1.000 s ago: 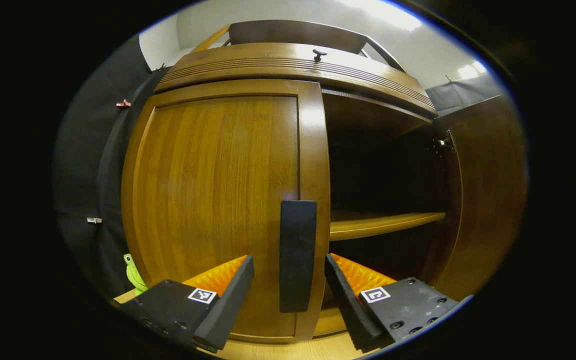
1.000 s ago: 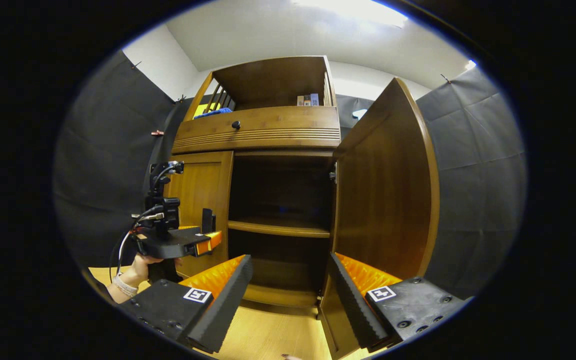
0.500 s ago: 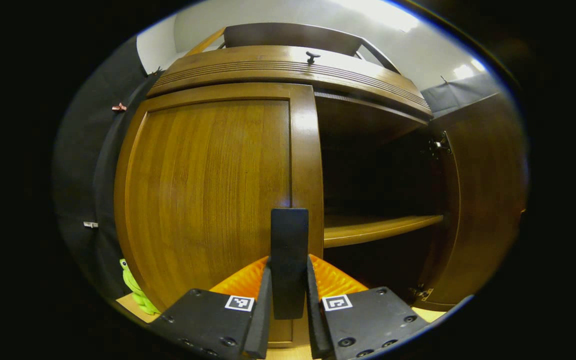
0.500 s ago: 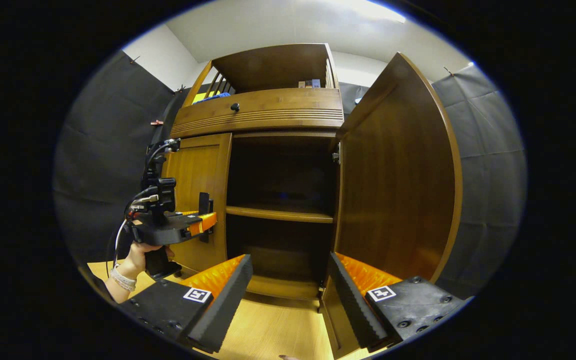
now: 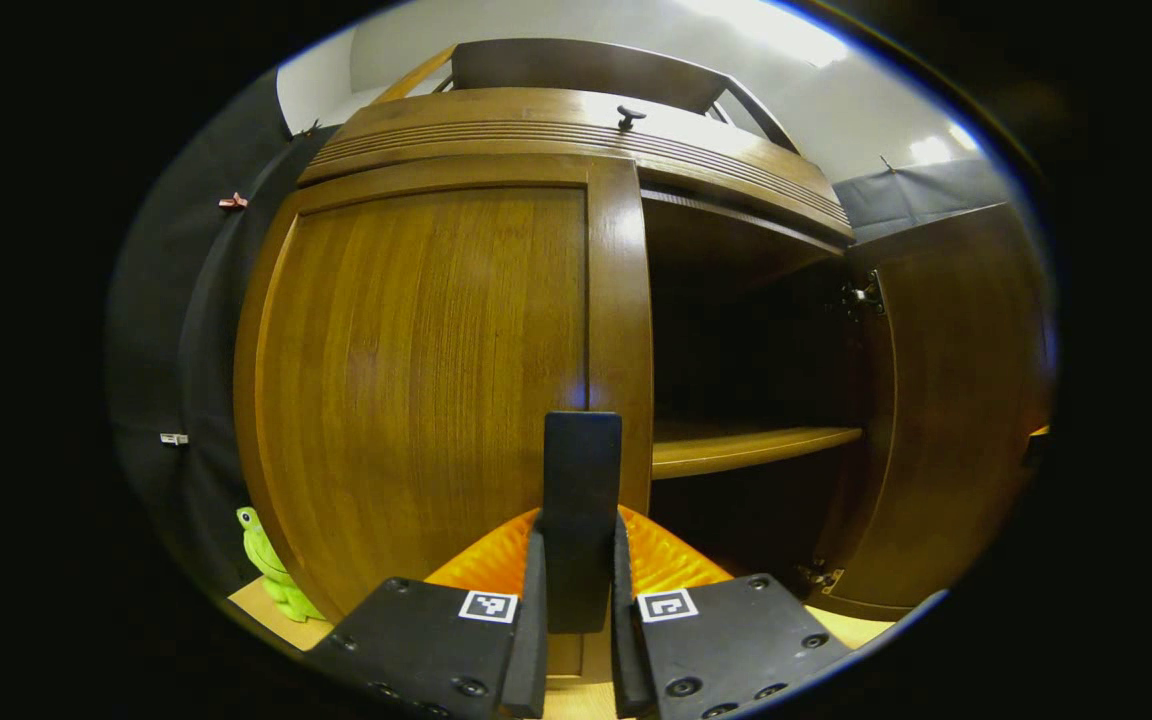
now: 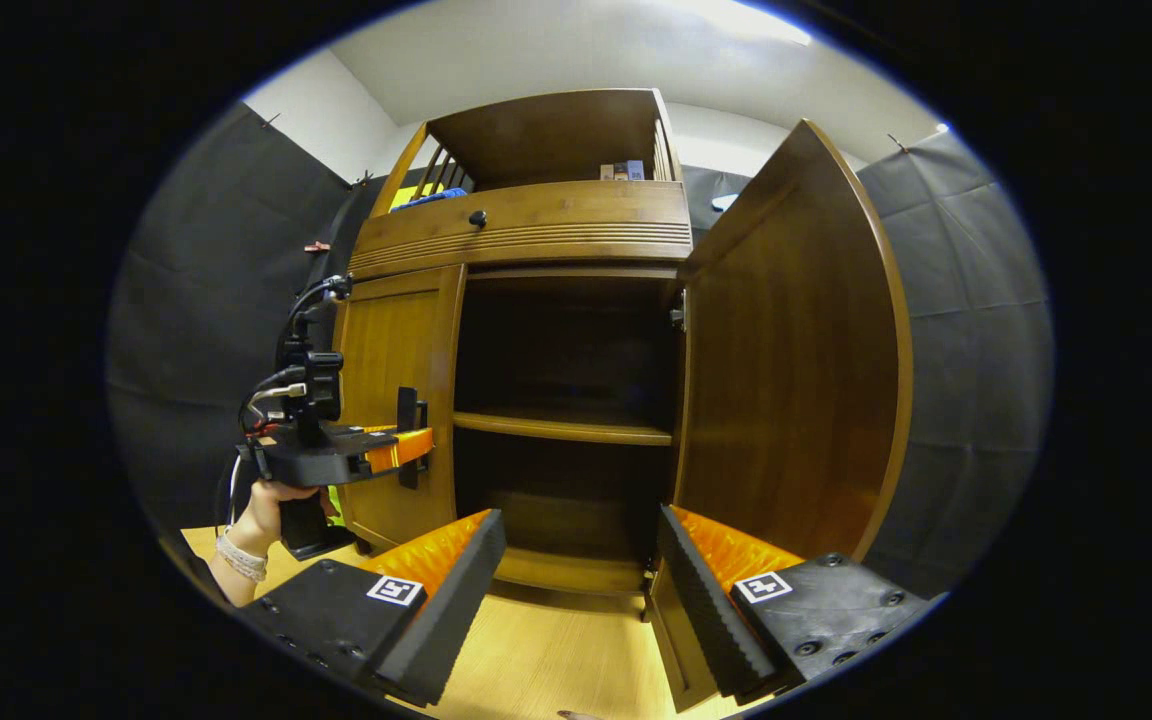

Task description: Open the right door of the double-door shoe cabinet with the right hand, and open the left door with the left hand.

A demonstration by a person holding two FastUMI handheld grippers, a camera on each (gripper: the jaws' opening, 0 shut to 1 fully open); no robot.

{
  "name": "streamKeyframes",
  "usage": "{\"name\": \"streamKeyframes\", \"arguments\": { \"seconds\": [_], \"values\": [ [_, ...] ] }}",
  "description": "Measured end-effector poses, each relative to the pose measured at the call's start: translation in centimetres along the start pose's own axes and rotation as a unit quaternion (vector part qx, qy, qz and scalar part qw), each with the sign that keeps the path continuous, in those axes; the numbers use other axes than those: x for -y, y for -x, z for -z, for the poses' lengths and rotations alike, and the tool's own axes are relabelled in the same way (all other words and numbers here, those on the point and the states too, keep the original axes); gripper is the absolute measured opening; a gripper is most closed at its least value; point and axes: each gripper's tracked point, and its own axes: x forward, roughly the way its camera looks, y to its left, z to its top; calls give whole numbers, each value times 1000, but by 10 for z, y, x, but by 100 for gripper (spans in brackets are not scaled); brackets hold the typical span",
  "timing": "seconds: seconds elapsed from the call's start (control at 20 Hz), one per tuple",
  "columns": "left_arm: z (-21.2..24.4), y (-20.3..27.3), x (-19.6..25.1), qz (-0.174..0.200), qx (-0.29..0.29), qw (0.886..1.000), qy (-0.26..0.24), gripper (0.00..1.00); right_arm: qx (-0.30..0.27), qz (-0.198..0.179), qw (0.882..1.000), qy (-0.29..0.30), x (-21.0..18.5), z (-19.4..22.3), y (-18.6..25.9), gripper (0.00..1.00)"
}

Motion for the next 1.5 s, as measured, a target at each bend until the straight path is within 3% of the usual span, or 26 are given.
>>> {"name": "streamKeyframes", "arguments": {
  "seconds": [0.75, 1.1, 1.5],
  "values": [
    [-6, 87, -15, 22, 2, 1000, 7, 30, -10, -28, 1000, 6, -52, -9, 29, 99],
    [-6, 121, -31, 7, 0, 1000, 6, 30, -13, -44, 999, 10, -67, -6, 37, 97],
    [-8, 149, -50, -11, -5, 1000, -4, 29, -9, -86, 996, -1, -99, -4, 30, 96]
  ]
}}
